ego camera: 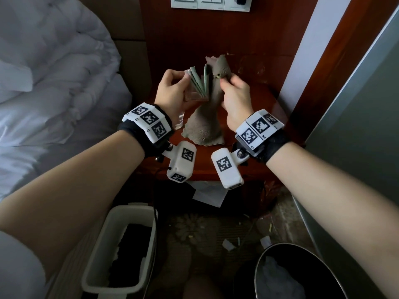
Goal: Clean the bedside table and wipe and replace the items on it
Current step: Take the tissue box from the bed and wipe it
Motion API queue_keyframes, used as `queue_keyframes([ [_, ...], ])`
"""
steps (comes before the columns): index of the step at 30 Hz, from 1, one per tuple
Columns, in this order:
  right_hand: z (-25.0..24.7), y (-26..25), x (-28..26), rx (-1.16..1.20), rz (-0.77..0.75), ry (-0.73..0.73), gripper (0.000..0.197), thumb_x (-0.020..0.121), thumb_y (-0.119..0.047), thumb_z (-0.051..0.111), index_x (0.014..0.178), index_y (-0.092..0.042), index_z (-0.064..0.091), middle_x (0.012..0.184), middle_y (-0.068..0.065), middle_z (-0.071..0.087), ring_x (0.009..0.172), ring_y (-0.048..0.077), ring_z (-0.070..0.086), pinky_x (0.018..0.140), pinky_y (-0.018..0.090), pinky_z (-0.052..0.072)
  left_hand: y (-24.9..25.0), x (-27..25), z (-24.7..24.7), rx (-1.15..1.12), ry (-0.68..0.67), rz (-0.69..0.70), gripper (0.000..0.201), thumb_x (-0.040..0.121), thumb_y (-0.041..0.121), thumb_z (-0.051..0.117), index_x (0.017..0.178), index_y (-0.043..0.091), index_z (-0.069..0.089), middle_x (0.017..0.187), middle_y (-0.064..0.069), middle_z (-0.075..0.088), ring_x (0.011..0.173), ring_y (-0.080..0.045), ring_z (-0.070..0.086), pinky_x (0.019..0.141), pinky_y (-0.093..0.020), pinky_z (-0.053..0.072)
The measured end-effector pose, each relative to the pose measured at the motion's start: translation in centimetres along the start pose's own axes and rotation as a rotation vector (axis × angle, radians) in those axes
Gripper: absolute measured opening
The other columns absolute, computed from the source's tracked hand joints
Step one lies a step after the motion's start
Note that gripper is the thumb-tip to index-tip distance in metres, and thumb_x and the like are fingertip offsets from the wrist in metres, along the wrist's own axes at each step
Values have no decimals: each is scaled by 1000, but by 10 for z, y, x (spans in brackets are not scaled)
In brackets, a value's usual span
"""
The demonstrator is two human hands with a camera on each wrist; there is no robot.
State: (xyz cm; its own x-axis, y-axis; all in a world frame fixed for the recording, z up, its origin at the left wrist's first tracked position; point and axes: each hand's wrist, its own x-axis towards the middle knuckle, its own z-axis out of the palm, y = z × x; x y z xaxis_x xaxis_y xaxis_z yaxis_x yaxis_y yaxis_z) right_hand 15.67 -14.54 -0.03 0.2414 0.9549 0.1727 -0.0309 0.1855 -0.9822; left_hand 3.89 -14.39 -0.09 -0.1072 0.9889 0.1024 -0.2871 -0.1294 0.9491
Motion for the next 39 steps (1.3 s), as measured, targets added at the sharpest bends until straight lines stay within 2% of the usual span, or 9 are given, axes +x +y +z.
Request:
queue_keyframes([
  [8, 0, -2, 0, 80, -13, -10, 23, 94, -5, 48, 112, -7, 62, 110, 15, 66, 112, 31, 59, 100, 42, 44, 1, 9, -5, -113, 6, -98, 17, 99, 18, 43, 83, 15, 49, 96, -9, 58, 85, -24, 64, 59, -39, 58],
  [12, 2, 1, 1, 110, -9, 0, 26, 92, -4, 48, 115, -4, 61, 116, 19, 65, 114, 32, 59, 104, 48, 43, -1, 10, -7, -196, -37, -165, 12, 96, 7, 47, 87, 16, 50, 73, -2, 65, 83, -22, 64, 74, -51, 58],
  [13, 0, 1, 2, 119, 3, -3, 25, 92, -4, 48, 114, -6, 61, 117, 19, 65, 115, 33, 58, 104, 50, 42, -1, 11, -8, -170, -70, -185, 12, 94, 7, 50, 98, 18, 52, 88, -4, 67, 92, -23, 63, 82, -50, 56],
  [15, -3, 2, 2, 149, 28, -11, 25, 93, -3, 47, 114, -7, 60, 119, 19, 64, 117, 33, 57, 104, 51, 42, -2, 12, -12, -99, -130, -222, 46, 89, 8, 59, 130, 21, 42, 131, -11, 50, 113, -26, 57, 92, -42, 53],
  [17, -5, 1, 2, 174, 42, -23, 28, 94, -3, 47, 119, -6, 59, 121, 20, 63, 117, 32, 57, 105, 50, 42, 1, 10, -13, -205, -194, -307, 57, 90, 11, 57, 140, 24, 34, 133, -15, 47, 105, -26, 62, 85, -38, 56],
  [19, -5, 1, 2, 179, 52, -33, 31, 95, -3, 46, 123, -5, 57, 122, 19, 63, 116, 31, 59, 104, 48, 43, 1, 10, -13, -193, -262, -328, 46, 91, 12, 54, 135, 17, 41, 121, -13, 58, 95, -24, 67, 79, -36, 58],
  [26, -1, 1, 2, 159, 53, -27, 28, 94, -4, 47, 119, -5, 60, 118, 19, 64, 114, 32, 60, 103, 50, 44, 3, 8, -9, -111, -133, -244, 67, 76, 18, 73, 135, 6, 43, 129, -18, 57, 109, -30, 63, 78, -40, 58],
  [34, 3, 7, 3, 90, 12, -16, 20, 96, -10, 46, 89, -13, 65, 107, 25, 66, 106, 40, 61, 96, 50, 46, -7, 7, 9, -78, 86, -78, 64, 73, 12, 79, 118, 12, 34, 112, -7, 55, 99, -25, 65, 80, -49, 57],
  [39, 1, 6, 3, 85, 4, 2, 19, 96, -12, 45, 90, -15, 63, 107, 25, 66, 107, 41, 60, 96, 51, 46, -9, 7, 18, 45, 167, 23, 71, 64, 22, 86, 112, 12, 34, 111, -8, 57, 100, -25, 65, 83, -46, 57],
])
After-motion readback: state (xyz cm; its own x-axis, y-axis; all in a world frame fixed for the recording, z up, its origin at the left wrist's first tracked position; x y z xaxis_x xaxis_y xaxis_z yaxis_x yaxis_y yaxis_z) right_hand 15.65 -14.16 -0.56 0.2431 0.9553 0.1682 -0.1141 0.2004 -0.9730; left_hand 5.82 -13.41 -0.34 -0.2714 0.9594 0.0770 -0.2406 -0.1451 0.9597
